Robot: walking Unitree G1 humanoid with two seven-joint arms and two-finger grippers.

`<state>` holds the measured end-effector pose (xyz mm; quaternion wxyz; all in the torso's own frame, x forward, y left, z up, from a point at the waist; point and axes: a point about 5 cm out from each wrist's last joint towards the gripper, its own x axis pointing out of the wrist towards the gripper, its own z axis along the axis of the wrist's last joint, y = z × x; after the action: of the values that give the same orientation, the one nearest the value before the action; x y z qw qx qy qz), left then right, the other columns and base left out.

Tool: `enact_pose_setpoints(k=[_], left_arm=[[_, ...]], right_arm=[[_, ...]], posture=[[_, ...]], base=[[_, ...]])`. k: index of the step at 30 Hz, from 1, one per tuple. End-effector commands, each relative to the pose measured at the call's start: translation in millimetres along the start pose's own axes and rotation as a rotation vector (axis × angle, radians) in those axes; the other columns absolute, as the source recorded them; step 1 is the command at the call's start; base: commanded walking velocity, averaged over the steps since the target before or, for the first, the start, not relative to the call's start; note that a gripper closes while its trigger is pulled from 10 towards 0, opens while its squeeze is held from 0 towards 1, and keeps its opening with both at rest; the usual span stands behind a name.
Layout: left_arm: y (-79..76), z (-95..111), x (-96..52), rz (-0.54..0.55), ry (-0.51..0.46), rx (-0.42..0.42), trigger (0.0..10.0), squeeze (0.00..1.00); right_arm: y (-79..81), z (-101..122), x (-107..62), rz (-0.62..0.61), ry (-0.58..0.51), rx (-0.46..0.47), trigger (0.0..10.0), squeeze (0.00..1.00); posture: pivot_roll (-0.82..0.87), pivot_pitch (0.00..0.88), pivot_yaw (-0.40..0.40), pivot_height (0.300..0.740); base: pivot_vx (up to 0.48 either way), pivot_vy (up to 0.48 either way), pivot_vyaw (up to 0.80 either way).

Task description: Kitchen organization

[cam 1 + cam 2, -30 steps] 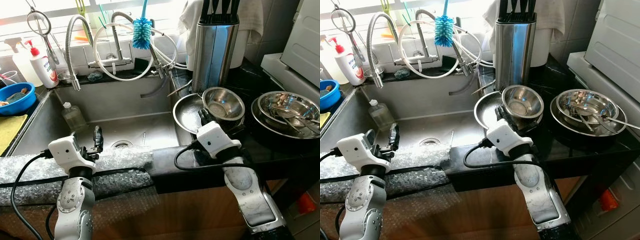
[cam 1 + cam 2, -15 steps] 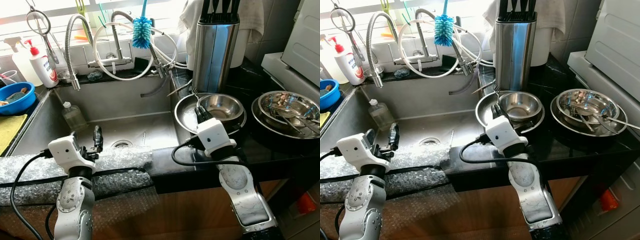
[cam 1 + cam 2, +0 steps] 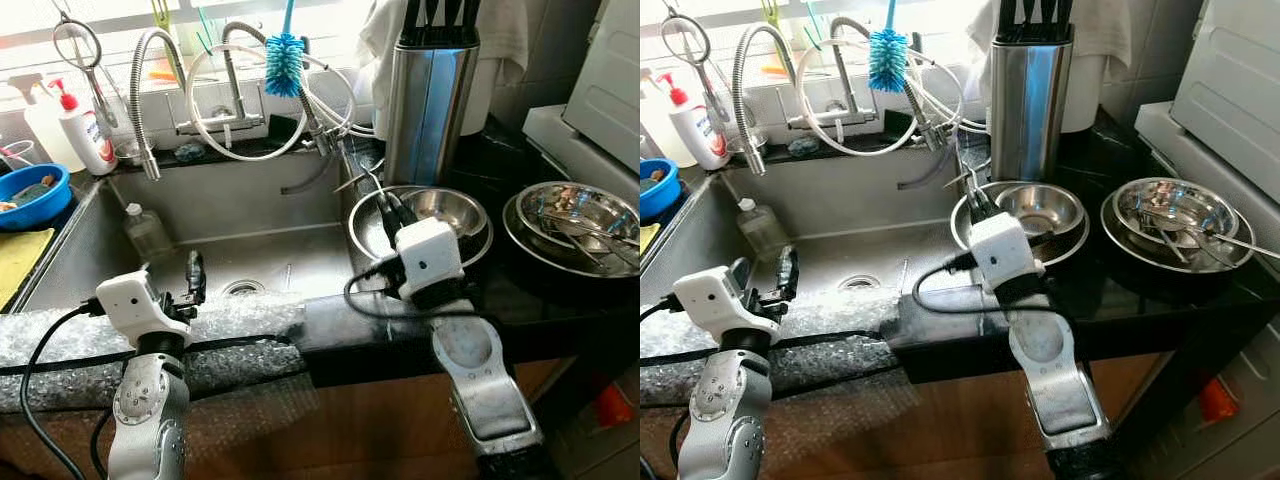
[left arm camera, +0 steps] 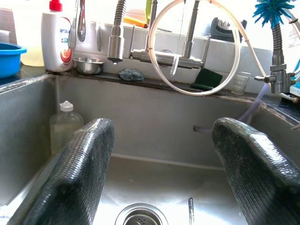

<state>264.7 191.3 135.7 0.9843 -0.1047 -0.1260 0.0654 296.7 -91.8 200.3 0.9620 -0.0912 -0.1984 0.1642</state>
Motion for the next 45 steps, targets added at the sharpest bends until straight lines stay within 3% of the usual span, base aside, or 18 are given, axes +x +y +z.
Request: enact_pose_setpoints(k=[1, 2, 3, 8, 13, 17, 28, 33, 45], left_arm=[[-2.0, -3.5, 2.6, -0.01, 0.027, 0.004, 10.0, 0.0], [-2.6, -3.3, 3.1, -0.014, 0.027, 0.001, 10.0, 0.0], [-2.6, -3.3, 3.1, -0.014, 0.027, 0.001, 10.0, 0.0], [-3.4, -1.8, 5.3, -0.017, 0.025, -0.01, 10.0, 0.0], [-8.7, 2.6, 8.3, -0.067, 0.005, 0.053, 10.0, 0.0], [-20.8, 8.1, 11.9, -0.159, -0.027, 0.169, 10.0, 0.0], [-29.2, 18.3, 17.6, -0.221, -0.085, 0.277, 10.0, 0.0], [-34.7, 20.4, 18.5, -0.272, -0.107, 0.343, 10.0, 0.0], [-44.8, 20.3, 17.7, -0.333, -0.121, 0.373, 10.0, 0.0]], right_arm=[[4.3, 11.5, 4.9, 0.032, -0.039, 0.126, 10.0, 0.0], [5.2, 13.6, 6.4, 0.032, -0.045, 0.209, 10.0, 0.0], [5.2, 13.6, 6.4, 0.032, -0.045, 0.209, 10.0, 0.0], [3.4, 17.3, 12.8, 0.013, -0.037, 0.516, 10.0, 0.0], [-2.8, 15.4, 16.4, -0.018, -0.023, 0.646, 10.0, 0.0], [-1.8, 11.7, 20.0, -0.011, 0.015, 0.693, 10.0, 0.0], [11.1, 15.1, 31.0, 0.131, 0.07, 0.797, 10.0, 0.0], [18.4, 15.4, 32.1, 0.215, 0.116, 0.917, 10.0, 0.0], [36.8, 15.4, 29.8, 0.421, 0.17, 0.852, 10.0, 0.0]], posture=[[-0.08, 0.0, 0.101, 0.74], [-0.08, 0.0, 0.101, 0.74], [-0.08, 0.0, 0.101, 0.74], [-0.07, 0.0, 0.099, 0.74], [-0.08, 0.0, 0.101, 0.74], [-0.07, 0.0, 0.102, 0.74], [-0.06, 0.0, 0.1, 0.74], [-0.06, 0.0, 0.1, 0.74], [-0.05, 0.0, 0.092, 0.74]], base=[[0.0, 0.0, 0.0], [0.0, 0.0, 0.0], [0.0, 0.0, 0.0], [0.0, 0.0, 0.0], [0.0, 0.0, 0.0], [0.0, 0.0, 0.0], [0.0, 0.0, 0.0], [0.0, 0.0, 0.0], [0.0, 0.0, 0.0]])
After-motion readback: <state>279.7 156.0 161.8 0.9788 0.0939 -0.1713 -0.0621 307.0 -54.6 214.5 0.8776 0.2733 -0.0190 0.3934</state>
